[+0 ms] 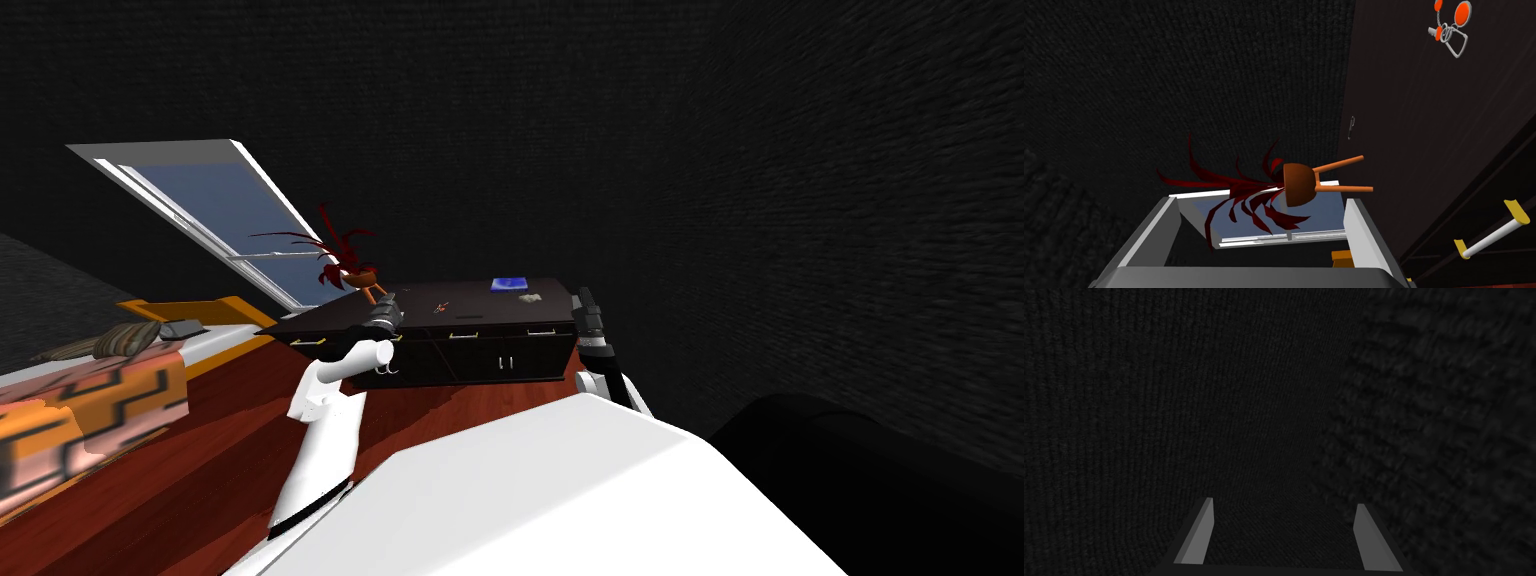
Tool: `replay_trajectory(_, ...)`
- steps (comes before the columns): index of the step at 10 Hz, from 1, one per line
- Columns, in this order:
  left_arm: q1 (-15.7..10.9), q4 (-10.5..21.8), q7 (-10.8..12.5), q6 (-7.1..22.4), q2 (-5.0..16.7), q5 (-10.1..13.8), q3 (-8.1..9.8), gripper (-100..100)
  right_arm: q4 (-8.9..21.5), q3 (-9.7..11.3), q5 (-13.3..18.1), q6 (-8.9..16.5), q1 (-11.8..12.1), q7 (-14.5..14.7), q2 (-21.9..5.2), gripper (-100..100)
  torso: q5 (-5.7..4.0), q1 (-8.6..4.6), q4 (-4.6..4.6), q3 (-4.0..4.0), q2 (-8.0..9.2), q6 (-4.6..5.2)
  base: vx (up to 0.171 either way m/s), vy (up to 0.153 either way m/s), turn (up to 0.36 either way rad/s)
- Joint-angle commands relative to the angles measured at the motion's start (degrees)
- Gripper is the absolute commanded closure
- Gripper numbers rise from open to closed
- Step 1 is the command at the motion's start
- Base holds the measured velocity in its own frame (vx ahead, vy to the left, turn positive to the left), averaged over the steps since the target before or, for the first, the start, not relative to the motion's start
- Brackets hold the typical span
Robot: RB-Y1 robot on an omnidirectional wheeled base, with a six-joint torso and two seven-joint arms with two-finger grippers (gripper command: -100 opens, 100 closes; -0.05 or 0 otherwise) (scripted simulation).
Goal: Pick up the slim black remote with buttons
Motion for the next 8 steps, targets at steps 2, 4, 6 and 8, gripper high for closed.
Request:
replay_trajectory(2, -3.33, 2.77, -0.59, 4.43, 0.45, 0.37, 0.67, -100, 0.00, 0.00, 0.00, 0.00, 0.00, 0.00, 0.00, 0, 0.00, 0.01, 0.00, -0.01, -0.01, 0.00, 0.000, -0.004, -0.013)
replay_trajectory(4, -3.35, 2.77, -0.59, 7.55, 0.45, 0.37, 0.67, -100, 0.00, 0.00, 0.00, 0.00, 0.00, 0.00, 0.00, 0, 0.00, 0.00, -0.01, -0.02, -0.03, 0.00, 0.000, -0.004, -0.011)
replay_trajectory(6, -6.08, 5.32, -1.06, 10.56, 0.87, 0.81, 1.10, -100, 0.00, 0.00, 0.00, 0.00, 0.00, 0.00, 0.00, 0, 0.00, 0.00, -0.01, -0.02, -0.04, 0.01, 0.005, -0.006, -0.028)
replay_trajectory(8, -8.73, 7.94, -1.50, 13.86, 1.21, 1.20, 1.38, -100, 0.00, 0.00, 0.00, 0.00, 0.00, 0.00, 0.00, 0, 0.00, 0.02, -0.01, -0.02, -0.03, -0.01, 0.006, -0.003, -0.021)
